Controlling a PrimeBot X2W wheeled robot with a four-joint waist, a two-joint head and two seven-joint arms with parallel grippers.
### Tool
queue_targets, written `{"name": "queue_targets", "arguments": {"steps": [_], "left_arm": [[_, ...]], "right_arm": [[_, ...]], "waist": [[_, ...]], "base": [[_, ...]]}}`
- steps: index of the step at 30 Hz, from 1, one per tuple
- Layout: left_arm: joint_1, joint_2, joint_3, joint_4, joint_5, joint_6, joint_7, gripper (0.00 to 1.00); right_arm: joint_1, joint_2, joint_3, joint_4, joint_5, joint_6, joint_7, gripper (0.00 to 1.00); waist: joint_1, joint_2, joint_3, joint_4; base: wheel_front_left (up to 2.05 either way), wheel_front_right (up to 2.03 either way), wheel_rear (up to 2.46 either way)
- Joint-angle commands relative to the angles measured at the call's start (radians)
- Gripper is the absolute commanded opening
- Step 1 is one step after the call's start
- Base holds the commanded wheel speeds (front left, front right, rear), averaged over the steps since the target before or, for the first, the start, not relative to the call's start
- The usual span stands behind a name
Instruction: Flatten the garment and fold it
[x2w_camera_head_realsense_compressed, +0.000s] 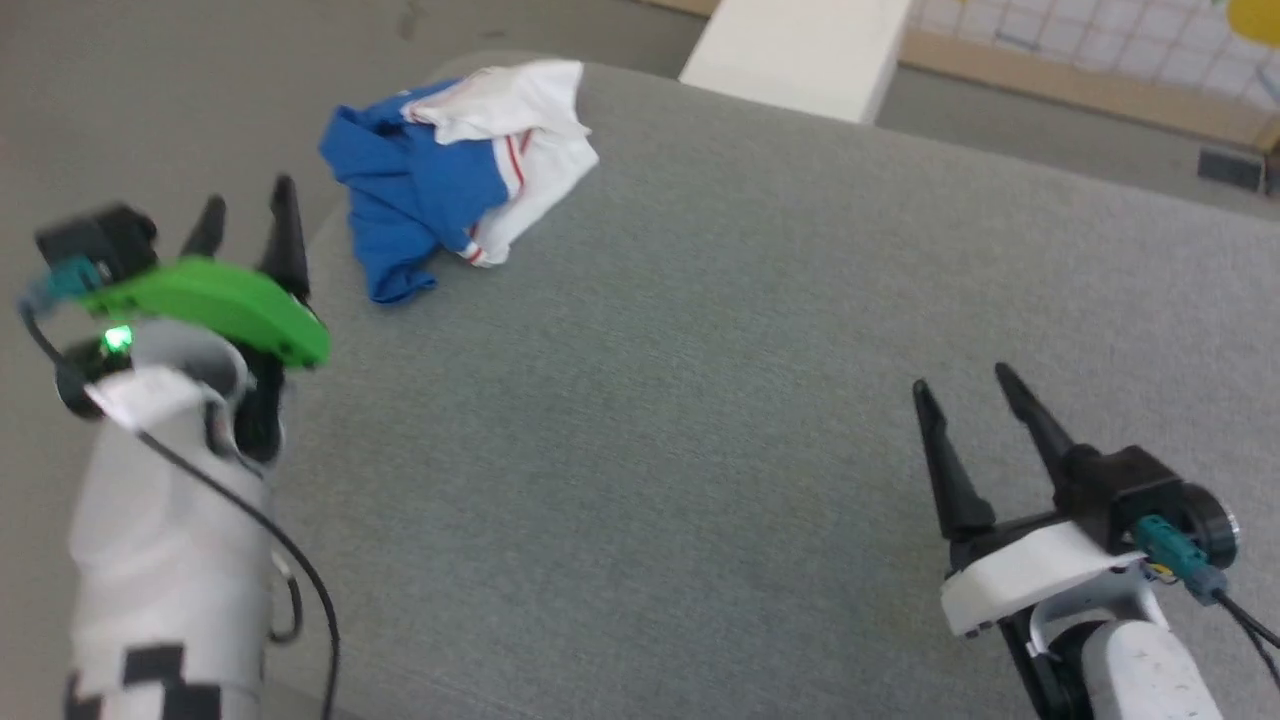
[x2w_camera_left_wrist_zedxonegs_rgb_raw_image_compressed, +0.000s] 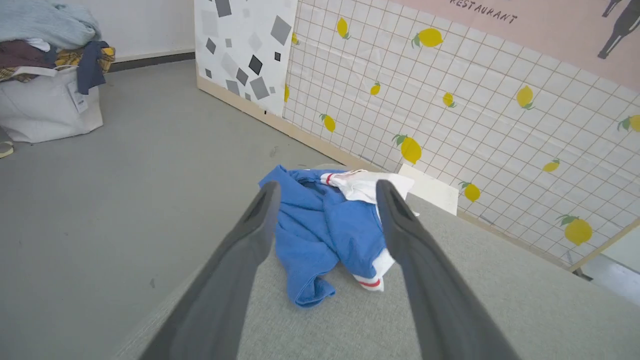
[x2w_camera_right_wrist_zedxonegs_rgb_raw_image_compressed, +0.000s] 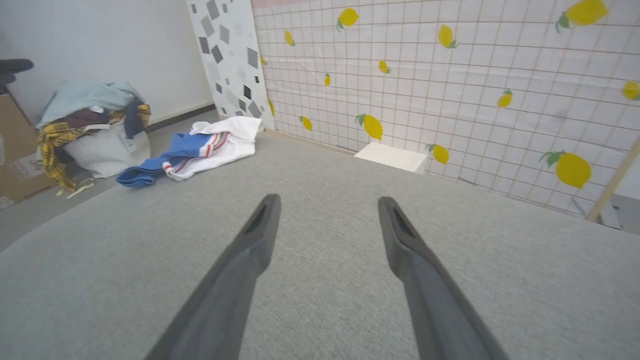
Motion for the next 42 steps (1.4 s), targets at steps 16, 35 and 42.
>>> {"name": "queue_targets", "arguments": {"steps": [16, 35, 42], "left_arm": [[-0.356, 0.167, -0.083, 0.307, -0.129, -0.011, 0.459, 1.00], [-0.392, 0.154, -0.028, 0.405, -0.165, 0.098, 0.281, 0.00], [-0.509, 0.193, -0.061, 0.281, -0.182, -0.001, 0.163, 0.00]], "right_arm": [[0.074, -0.001, -0.159, -0.283, -0.078, -0.002, 0.123, 1.00], [0.075, -0.001, -0.124, -0.294, -0.071, -0.002, 0.128, 1.00], [0.051, -0.001, -0.073, -0.178, 0.004, -0.002, 0.062, 1.00]], "waist": [[0.0000, 0.0000, 0.336, -0.223], [0.0000, 0.0000, 0.336, -0.209], [0.0000, 0.0000, 0.188, -0.228]], "base": [[0.00, 0.00, 0.00], [0.00, 0.00, 0.00], [0.00, 0.00, 0.00]]}}
